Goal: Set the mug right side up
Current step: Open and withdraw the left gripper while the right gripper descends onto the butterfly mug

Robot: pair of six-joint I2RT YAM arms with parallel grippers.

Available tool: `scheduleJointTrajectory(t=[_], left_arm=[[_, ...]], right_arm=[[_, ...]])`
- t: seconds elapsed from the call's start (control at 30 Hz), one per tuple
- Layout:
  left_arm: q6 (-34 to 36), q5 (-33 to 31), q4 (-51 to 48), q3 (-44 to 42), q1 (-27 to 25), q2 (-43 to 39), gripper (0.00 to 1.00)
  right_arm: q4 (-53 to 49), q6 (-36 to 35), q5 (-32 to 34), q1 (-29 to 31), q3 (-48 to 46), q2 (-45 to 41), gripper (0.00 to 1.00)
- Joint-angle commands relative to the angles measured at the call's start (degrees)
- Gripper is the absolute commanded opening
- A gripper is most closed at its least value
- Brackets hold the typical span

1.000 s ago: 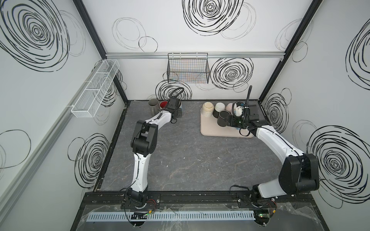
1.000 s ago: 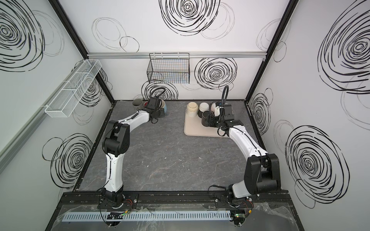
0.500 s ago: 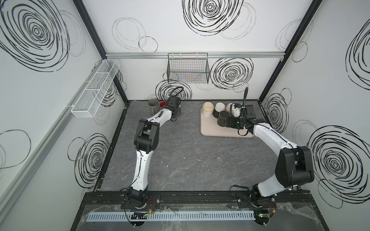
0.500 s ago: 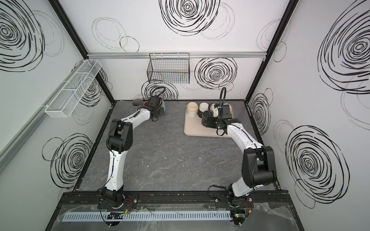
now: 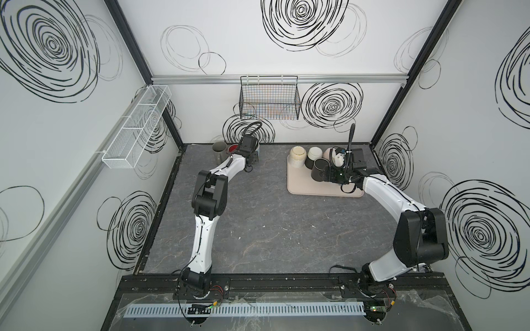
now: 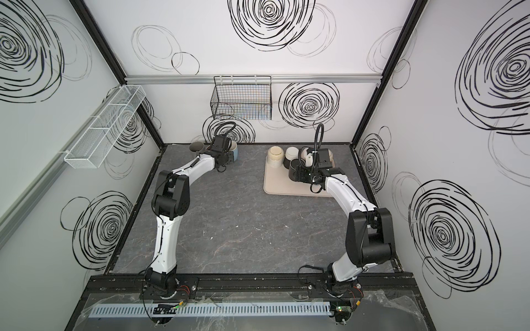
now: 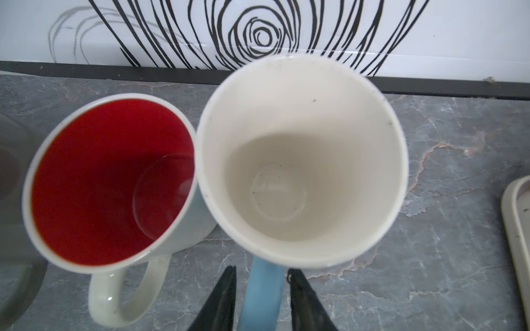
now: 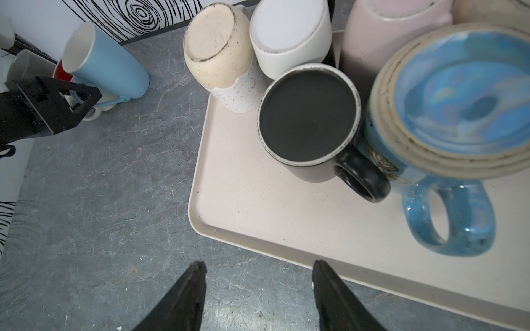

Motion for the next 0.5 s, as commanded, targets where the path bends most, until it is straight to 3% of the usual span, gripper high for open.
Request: scheduleJointTrajectory(t=[0.0, 0.47], left_arm=[[0.3, 0.07, 2.31, -1.15, 0.37, -5.41, 0.37], [-1.31, 2.91, 15.21, -27.39, 0.49, -28.98, 0.44]], right_arm=[[-2.32, -0.87, 0.12, -0.66, 2.33, -0.26, 0.63], [-1.57, 1.69, -2.6, -9.16, 4.01, 0.86, 0.63]])
